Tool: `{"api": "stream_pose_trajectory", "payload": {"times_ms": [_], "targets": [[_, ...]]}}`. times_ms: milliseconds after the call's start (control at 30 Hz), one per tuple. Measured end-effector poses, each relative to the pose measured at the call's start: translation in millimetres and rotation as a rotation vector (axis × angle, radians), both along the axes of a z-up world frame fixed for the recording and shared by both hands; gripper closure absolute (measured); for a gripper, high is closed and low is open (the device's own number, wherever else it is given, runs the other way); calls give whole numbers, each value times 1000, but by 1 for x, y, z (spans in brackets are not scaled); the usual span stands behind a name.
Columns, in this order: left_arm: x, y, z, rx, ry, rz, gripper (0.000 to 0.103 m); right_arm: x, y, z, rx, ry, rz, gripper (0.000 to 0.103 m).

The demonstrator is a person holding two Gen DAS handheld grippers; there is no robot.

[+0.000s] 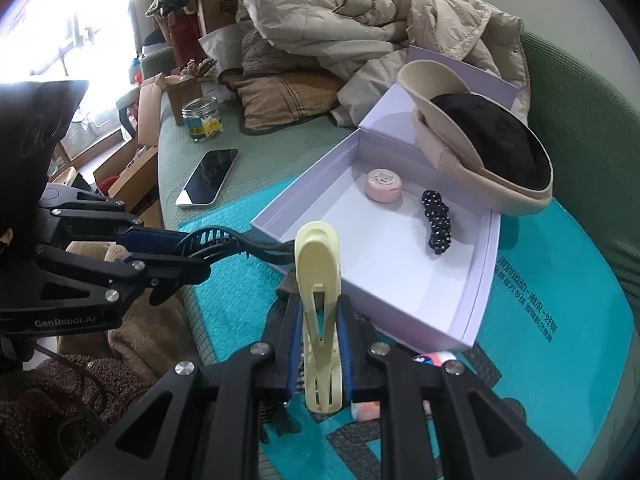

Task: Organize objects
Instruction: 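Lift the black claw clip with the left tool while the right tool carries the cream clip toward the box, then lower both claw clips into the white box beside the pink jar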

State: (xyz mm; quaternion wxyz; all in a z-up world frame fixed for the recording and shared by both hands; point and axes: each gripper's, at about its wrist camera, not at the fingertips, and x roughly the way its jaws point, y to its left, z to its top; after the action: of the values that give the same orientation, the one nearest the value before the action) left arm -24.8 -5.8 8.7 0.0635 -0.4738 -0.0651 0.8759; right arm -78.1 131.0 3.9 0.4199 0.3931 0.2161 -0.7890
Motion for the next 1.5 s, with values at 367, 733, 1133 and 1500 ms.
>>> {"api": "stream_pose_trajectory", "payload": {"times_ms": [367,733,1133,1500], "targets": [[-36,2,0,-17,-21,-25,84,-36,0,-1,-39,-25,2,87],[-71,10,-5,-33,-39,-57,84,-69,0,-3,-69,-34,11,87],[-109,8,-17,-30,-72,-66,84,-106,-7,-10,-63,-57,-3,87],[-140,-5,-35,-30,-116,-59,84,-134,-23,-26,-41,-88,-10,87]]}}
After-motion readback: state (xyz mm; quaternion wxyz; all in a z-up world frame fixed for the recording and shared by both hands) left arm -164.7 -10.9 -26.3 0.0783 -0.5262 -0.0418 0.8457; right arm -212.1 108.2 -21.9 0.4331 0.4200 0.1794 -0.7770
